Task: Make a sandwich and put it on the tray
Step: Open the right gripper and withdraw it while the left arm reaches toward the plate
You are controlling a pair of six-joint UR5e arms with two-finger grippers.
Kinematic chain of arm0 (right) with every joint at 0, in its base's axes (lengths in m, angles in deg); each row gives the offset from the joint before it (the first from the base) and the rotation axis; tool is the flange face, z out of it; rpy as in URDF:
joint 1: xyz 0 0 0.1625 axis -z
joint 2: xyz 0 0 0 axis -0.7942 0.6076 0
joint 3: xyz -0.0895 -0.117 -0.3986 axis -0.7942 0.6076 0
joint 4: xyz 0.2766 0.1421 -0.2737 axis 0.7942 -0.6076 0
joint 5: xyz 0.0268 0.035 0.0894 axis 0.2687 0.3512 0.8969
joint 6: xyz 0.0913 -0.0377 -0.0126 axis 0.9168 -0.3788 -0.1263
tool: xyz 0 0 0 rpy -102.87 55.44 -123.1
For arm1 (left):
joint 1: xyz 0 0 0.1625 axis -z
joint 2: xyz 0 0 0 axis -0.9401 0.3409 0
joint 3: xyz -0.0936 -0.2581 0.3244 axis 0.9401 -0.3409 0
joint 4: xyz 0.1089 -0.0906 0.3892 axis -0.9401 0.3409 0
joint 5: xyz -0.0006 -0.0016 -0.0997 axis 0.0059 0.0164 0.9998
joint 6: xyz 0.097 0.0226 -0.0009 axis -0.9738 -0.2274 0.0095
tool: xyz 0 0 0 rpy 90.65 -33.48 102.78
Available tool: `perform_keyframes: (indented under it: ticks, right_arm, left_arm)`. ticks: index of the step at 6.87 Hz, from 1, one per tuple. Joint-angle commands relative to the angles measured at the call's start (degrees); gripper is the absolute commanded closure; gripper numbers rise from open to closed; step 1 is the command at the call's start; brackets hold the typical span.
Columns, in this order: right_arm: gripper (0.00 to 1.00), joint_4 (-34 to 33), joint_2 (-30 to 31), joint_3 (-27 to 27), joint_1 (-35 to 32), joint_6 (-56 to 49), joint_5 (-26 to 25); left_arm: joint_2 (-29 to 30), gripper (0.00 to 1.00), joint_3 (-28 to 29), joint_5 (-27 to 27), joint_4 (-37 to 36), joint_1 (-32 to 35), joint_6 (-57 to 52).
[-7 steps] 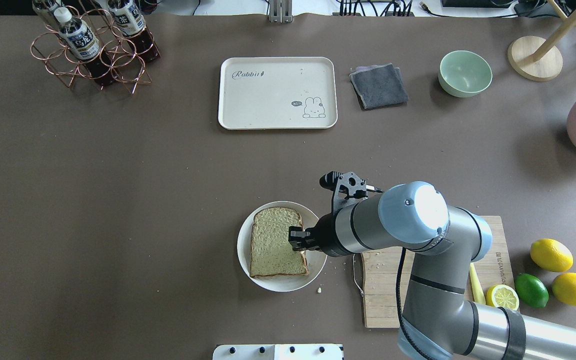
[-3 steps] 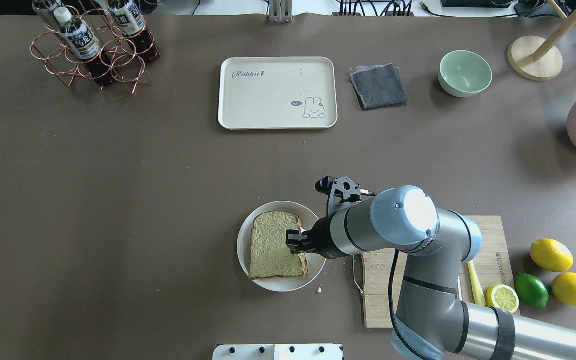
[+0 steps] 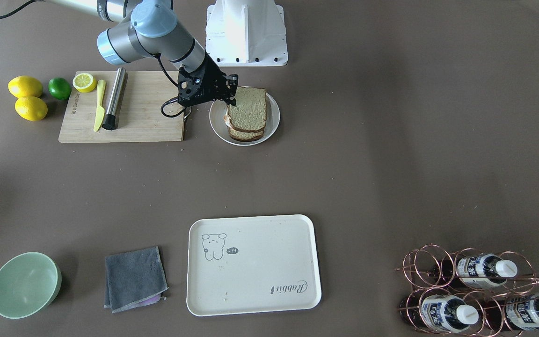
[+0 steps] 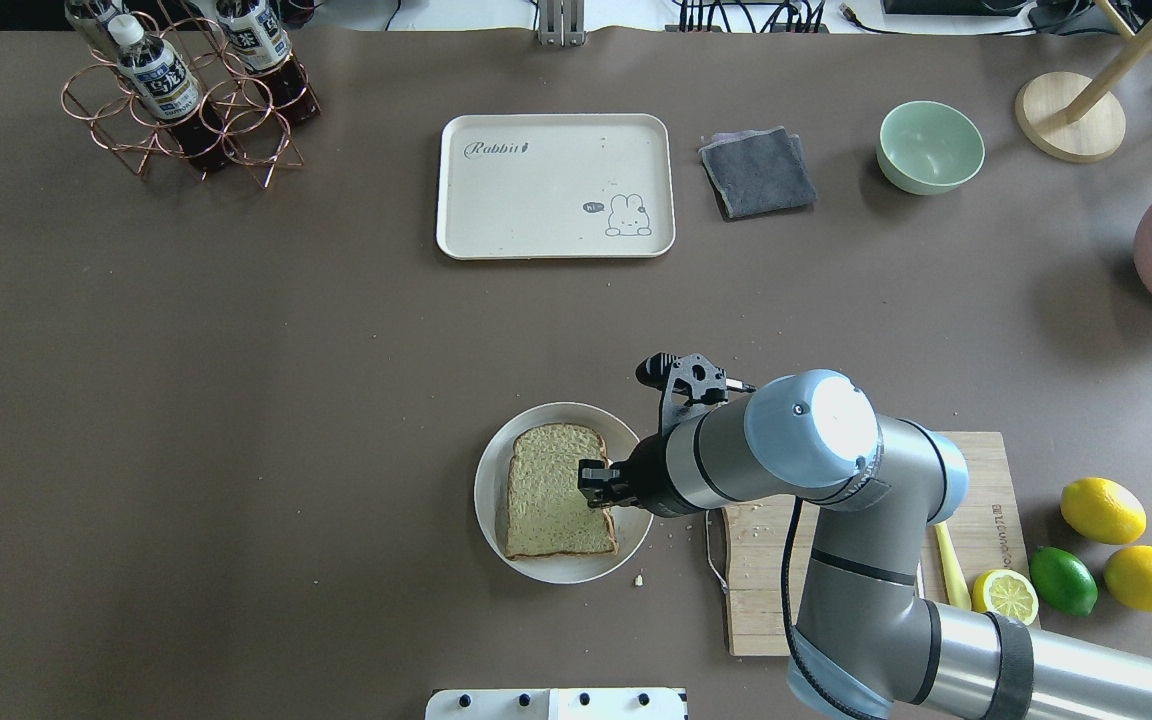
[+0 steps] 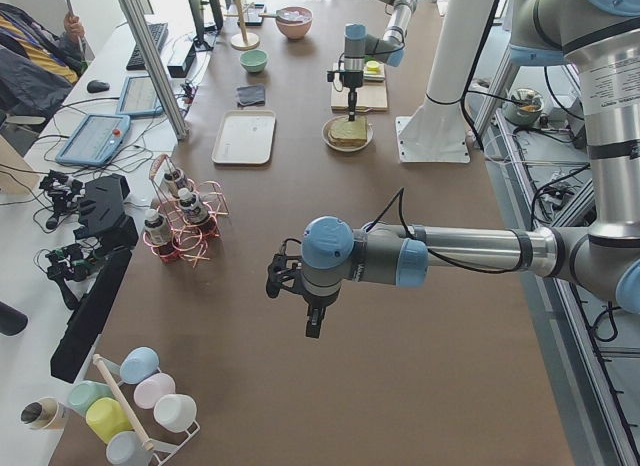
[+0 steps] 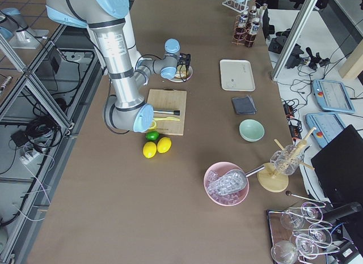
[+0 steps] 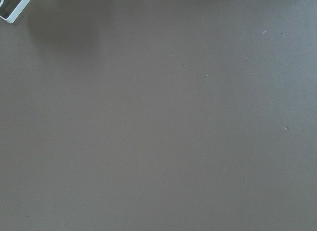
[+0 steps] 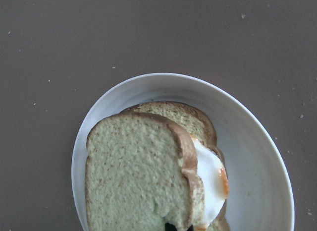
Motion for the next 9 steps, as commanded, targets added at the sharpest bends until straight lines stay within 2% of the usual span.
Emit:
perform_keyframes:
  ticks: [1,2,3,4,5,7,8,9]
  right_arm:
    - [0.55,-0.18,0.17,0.42,0.00,-0.21,0.03]
    - [0.01,-0.36,0.09,0.43,0.09,-0.13,0.03]
    - [0.00,-0.53,0.26,0.17,-0.52,-0.21,0.37]
    - [0.00,-1.14,0.52,-0.27,-3.75,-0.22,4.47]
    - [0.00,-3.24,0.87,-1.32,-8.48,-0.22,9.12]
    - [0.00,-3.78,5.34,-3.35,-13.95,-4.40,13.02]
    - [0.00,-6.48,5.62,-3.44,-15.97,-4.69,13.47]
    - [0.00,-10.16,7.10,-5.18,-18.34,-8.53,14.87]
  left_arm:
    - [0.00,0.03,-0.09,1.63,-0.06,0.00,0.00]
    - [0.00,0.03,0.00,2.08,-0.06,0.00,0.00]
    - [0.17,0.03,-0.18,2.86,0.20,-0.26,0.17]
    - [1.13,0.03,-0.35,5.13,0.64,-2.27,6.35]
    - [1.66,0.03,-1.75,5.24,6.47,-7.33,15.29]
    - [3.41,0.03,-2.64,3.93,21.23,-21.82,38.38]
    - [6.56,0.03,-3.60,0.88,26.08,-30.24,50.59]
    - [11.11,0.03,-4.48,-4.98,27.78,-38.68,60.63]
